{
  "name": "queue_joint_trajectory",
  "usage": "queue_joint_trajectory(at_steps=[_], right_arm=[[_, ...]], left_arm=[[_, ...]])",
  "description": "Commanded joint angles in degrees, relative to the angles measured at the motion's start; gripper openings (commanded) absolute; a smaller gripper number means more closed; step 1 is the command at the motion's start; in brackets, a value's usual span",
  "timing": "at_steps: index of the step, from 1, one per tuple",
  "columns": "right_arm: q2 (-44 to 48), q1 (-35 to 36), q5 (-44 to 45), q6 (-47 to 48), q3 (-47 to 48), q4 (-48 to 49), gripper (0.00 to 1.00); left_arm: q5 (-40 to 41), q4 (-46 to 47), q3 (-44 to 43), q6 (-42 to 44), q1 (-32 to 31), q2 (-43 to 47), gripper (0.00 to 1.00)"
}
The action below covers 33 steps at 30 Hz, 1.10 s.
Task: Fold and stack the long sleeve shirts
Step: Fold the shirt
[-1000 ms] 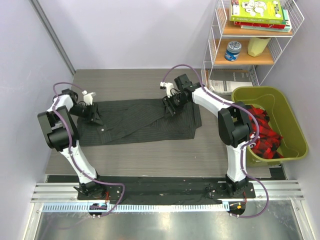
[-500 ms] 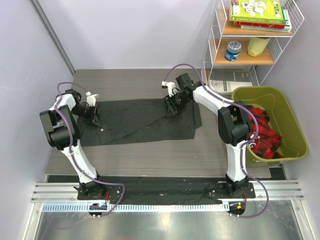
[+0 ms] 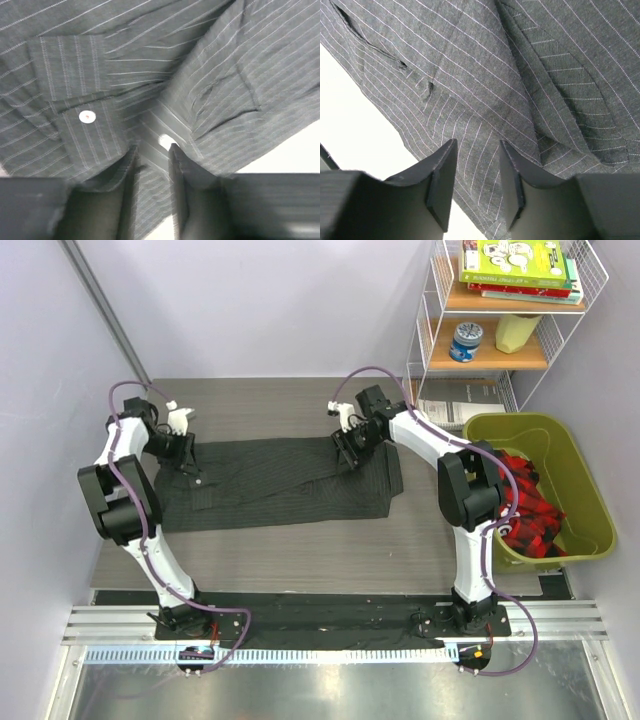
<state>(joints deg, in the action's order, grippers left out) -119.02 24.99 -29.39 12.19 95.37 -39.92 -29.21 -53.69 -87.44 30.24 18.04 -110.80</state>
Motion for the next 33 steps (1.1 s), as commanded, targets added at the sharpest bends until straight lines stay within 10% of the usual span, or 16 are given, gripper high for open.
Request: queue_joint_trajectory(at_steps=[1, 11, 15, 23, 30, 33], right_arm=[[0.5, 0.0, 0.9, 1.2, 1.8, -1.2, 0.41], [-10.2, 2.0, 18.4, 4.4, 7.3, -4.0, 0.25], [-18.7, 2.1, 25.4, 9.0, 18.8, -4.9, 0.23], [-38.1, 2.9, 40.8, 17.0, 51.7, 6.2, 0.22], [-17.9, 2.4, 34.8, 10.9, 34.8, 20.9, 0.43], [-10.2, 2.5, 28.2, 7.1, 28.3, 21.3, 0.48]], left_arm=[[5.6, 4.8, -1.2, -3.0, 0.1, -1.3, 0.44], [-3.3, 9.0, 2.9, -4.2, 0.2, 9.8, 0.68], [-2.4, 11.3, 6.4, -3.4, 1.0, 15.0, 0.97], [-6.9, 10.1, 8.9, 4.8, 1.6, 20.9, 1.00], [0.8, -6.0, -1.2, 20.0, -5.1, 8.6, 1.00], [5.0, 2.9, 3.7, 18.3, -8.7, 8.2, 1.00]])
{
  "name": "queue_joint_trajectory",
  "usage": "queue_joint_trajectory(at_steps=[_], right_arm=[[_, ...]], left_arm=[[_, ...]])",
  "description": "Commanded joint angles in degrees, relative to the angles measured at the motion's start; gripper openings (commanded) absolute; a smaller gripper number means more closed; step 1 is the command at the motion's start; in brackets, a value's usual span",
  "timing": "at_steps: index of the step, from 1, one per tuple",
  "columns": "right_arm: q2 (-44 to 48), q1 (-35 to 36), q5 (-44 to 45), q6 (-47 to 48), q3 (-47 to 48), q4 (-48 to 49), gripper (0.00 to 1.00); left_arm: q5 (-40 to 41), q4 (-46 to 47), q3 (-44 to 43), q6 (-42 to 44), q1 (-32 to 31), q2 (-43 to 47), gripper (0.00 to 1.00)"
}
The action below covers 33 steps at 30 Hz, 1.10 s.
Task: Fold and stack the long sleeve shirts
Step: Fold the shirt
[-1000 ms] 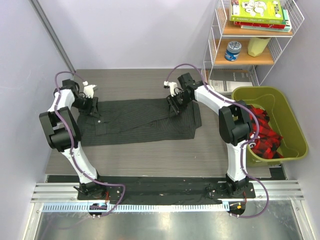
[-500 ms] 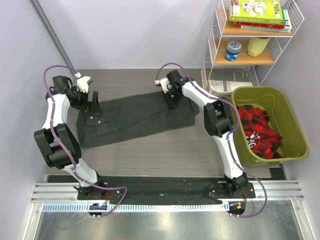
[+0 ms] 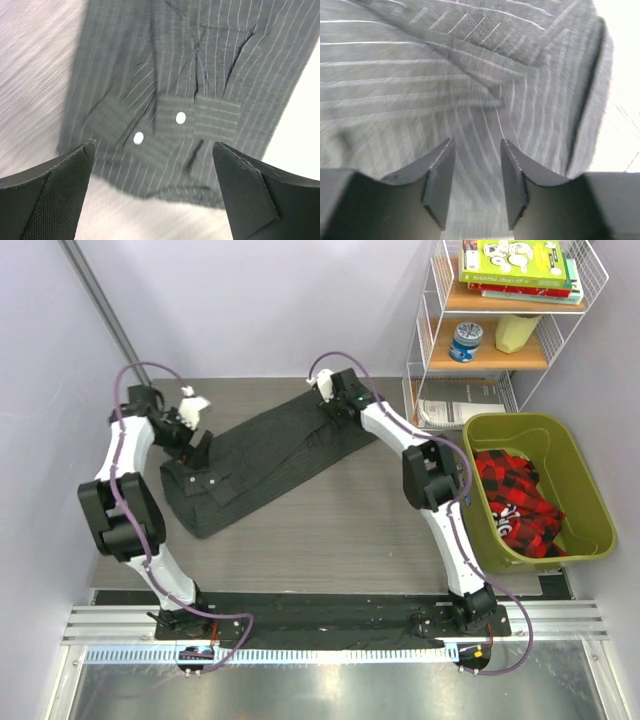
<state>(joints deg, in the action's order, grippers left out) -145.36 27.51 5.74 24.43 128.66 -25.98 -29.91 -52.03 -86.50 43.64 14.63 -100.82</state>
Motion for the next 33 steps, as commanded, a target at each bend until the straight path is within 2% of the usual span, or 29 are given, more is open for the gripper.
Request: queue_joint_trajectory(at_steps=[1, 2, 3, 6, 7, 10, 13, 17, 19, 20, 21, 22, 23, 24, 25, 26, 28, 31, 33], right_arm=[[17.6, -0.1, -7.8, -6.0, -5.8, 6.0, 0.51], [18.7, -0.1, -8.5, -7.7, -7.0, 5.2, 0.52], [19.8, -0.1, -9.0, -8.5, -7.4, 4.0, 0.54], [23.4, -0.3, -10.8, -10.9, -9.8, -0.1, 0.68], [24.9, -0.5, -11.5, -11.5, -10.8, -1.8, 0.74], [27.9, -1.8, -13.6, -14.4, -14.5, -4.9, 0.82], [29.5, -3.7, -15.5, -16.3, -17.8, -7.8, 0.85], [32.1, -6.5, -17.4, -17.0, -22.4, -10.8, 0.86], [32.9, -7.6, -17.7, -17.0, -24.2, -11.5, 0.86], [33.2, -8.7, -18.1, -16.6, -25.2, -11.9, 0.86], [33.1, -9.1, -18.1, -16.3, -25.6, -12.3, 0.86], [32.9, -9.7, -18.1, -15.9, -25.8, -13.0, 0.86], [32.4, -10.4, -18.0, -15.4, -26.0, -13.2, 0.86], [31.2, -10.7, -17.9, -15.1, -25.9, -13.8, 0.86], [30.2, -10.8, -17.6, -14.7, -24.6, -14.5, 0.86], [28.4, -10.8, -17.9, -13.9, -23.7, -15.3, 0.86], [26.6, -10.8, -19.2, -13.8, -21.5, -16.7, 0.83], [22.8, -10.5, -21.1, -14.4, -19.2, -17.4, 0.78], [20.7, -10.5, -22.2, -13.8, -18.7, -18.1, 0.76]], left_arm=[[8.9, 6.2, 4.1, 5.2, -6.8, -1.8, 1.00], [14.2, 6.5, 4.8, 6.6, -8.3, -3.0, 1.00], [16.1, 6.7, 5.6, 9.3, -10.4, -3.9, 1.00], [21.6, 8.0, 6.4, 11.2, -12.3, -7.2, 1.00], [22.2, 7.8, 7.2, 12.0, -12.4, -7.6, 1.00], [24.6, 6.0, 11.2, 15.8, -14.1, -7.7, 1.00], [27.4, 4.1, 16.4, 16.0, -19.2, -6.6, 1.00], [27.5, 3.7, 27.0, 11.7, -27.4, -5.4, 1.00], [25.8, 3.2, 28.7, 8.0, -36.6, -4.1, 1.00], [22.9, 3.4, 26.8, 2.9, -40.1, -3.3, 1.00], [22.7, 3.6, 25.6, 0.8, -46.0, -3.2, 1.00], [24.6, 1.8, 23.2, -0.7, -49.1, -4.2, 1.00], [20.9, -0.2, 20.5, -4.4, -52.0, -4.7, 1.00], [19.7, -1.6, 12.7, -6.8, -53.1, -5.5, 1.00], [17.2, -6.8, 8.9, -8.4, -53.9, -6.5, 1.00], [11.7, -9.3, 1.7, -10.9, -54.3, -6.8, 1.00], [5.8, -12.2, -2.0, -12.6, -54.1, -4.6, 1.00], [1.2, -9.9, -2.3, -15.1, -52.2, 1.0, 1.00], [0.0, -9.1, 0.9, -15.6, -50.2, 4.0, 1.00]])
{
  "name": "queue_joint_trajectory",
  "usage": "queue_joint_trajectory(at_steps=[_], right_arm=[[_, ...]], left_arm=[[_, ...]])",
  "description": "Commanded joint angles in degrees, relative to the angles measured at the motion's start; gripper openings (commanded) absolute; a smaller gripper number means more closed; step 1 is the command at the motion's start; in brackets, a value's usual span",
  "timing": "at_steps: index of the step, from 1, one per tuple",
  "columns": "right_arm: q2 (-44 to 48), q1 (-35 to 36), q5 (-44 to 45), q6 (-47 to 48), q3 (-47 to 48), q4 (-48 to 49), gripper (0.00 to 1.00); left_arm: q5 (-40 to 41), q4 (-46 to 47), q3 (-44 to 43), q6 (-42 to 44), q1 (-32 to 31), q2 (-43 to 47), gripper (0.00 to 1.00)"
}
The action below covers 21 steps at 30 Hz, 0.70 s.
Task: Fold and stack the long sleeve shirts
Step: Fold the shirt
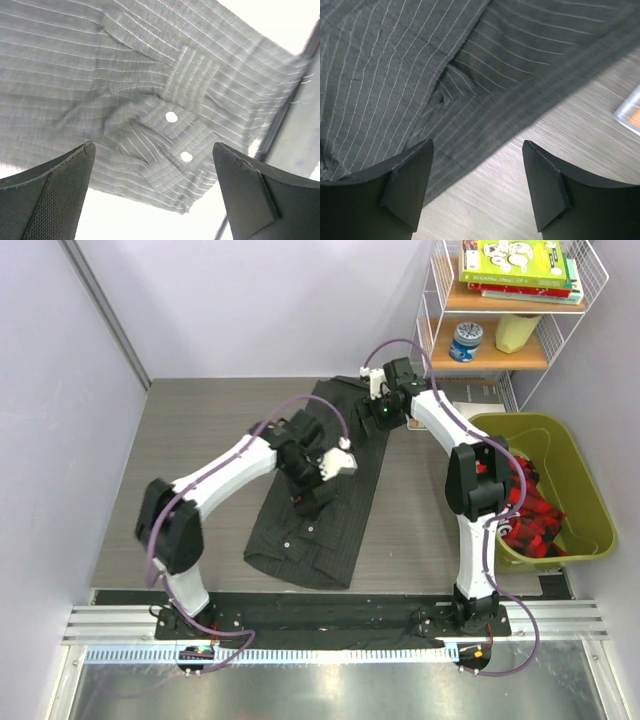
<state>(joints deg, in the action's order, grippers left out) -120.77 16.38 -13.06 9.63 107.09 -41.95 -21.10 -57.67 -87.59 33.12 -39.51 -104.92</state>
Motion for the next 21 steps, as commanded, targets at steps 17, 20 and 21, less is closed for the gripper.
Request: queue_joint_trajectory(at_steps=[17, 20, 21], right_arm=[[-9.7, 2.8, 1.6, 5.7, 4.0, -3.7, 0.57], [-10.8, 2.8, 2.1, 6.6, 5.0, -3.6, 0.57], [-11.3, 2.8, 2.2, 6.9, 5.4, -3.5, 0.57]], left_arm=[[8.7, 9.2, 21.3, -2.2, 1.0, -1.1, 0.81], [6.8, 9.2, 20.6, -5.8, -3.7, -3.3, 0.77], [5.9, 9.9, 20.4, -6.7, -6.1, -3.4, 0.77]])
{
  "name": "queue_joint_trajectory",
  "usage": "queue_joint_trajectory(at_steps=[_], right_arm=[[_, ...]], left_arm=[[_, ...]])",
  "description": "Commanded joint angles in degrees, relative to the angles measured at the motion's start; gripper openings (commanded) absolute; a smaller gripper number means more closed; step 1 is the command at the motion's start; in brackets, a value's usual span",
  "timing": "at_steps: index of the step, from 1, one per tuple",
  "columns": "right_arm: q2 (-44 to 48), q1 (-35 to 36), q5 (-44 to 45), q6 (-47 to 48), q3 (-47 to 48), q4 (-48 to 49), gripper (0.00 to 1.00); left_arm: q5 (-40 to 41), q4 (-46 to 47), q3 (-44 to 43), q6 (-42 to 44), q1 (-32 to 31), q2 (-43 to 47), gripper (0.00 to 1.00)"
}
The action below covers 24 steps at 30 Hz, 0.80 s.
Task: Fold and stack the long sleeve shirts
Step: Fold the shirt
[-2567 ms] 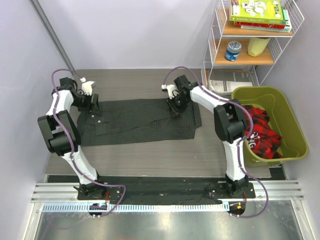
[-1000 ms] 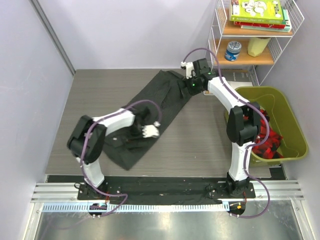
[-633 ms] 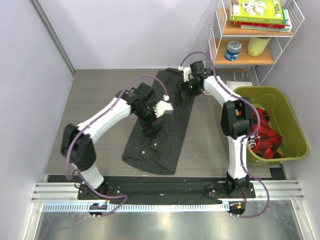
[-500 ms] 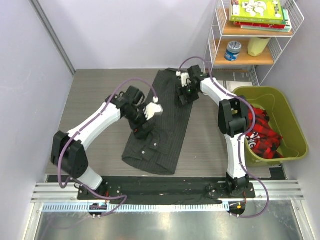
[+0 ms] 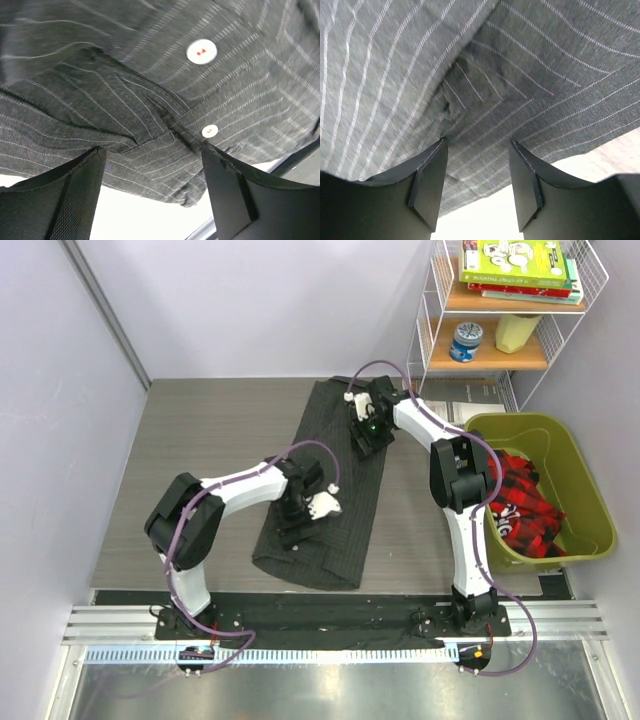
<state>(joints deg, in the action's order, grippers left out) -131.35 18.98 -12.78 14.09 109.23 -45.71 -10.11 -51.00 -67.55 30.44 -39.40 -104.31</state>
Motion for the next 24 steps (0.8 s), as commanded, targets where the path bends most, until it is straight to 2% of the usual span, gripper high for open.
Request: queue_joint_trajectory(at_steps=[1, 4, 11, 15, 19, 21, 22, 24], right_arm=[[-1.3, 0.1, 1.9, 2.8, 3.5, 0.3, 0.57], [-4.8, 0.2, 2.5, 4.1, 5.8, 1.6, 0.56], [-10.5, 0.8, 0.4, 4.5, 15.7, 1.3, 0.56], [-10.9, 1.6, 0.4, 3.7, 17.7, 1.9, 0.59], [-10.2, 1.4, -0.2, 2.9, 19.3, 2.1, 0.65], [-8.6, 1.3, -1.0, 2.4, 22.0, 2.5, 0.70], [-7.8, 1.2, -2.6, 1.8, 22.9, 2.7, 0.75], [-4.0, 1.1, -5.0, 0.4, 25.5, 2.6, 0.79]], left_arm=[[-5.8, 3.8, 0.2, -5.0, -7.2, -4.3, 0.77], [-8.4, 4.5, -0.7, -7.5, -9.8, -5.1, 0.75], [-8.9, 4.2, -0.6, -10.4, -9.9, -3.8, 0.76], [-7.9, 4.2, 1.5, -10.0, -5.9, -2.7, 0.76], [-8.3, 2.7, 0.6, -7.9, -0.7, -2.9, 0.76], [-9.1, 0.4, -1.4, -6.6, 0.4, -1.6, 0.80], [-11.9, -0.3, -2.0, -6.2, 0.5, -0.7, 0.82], [-15.5, -2.2, -3.6, -5.3, 0.7, 2.0, 0.88]])
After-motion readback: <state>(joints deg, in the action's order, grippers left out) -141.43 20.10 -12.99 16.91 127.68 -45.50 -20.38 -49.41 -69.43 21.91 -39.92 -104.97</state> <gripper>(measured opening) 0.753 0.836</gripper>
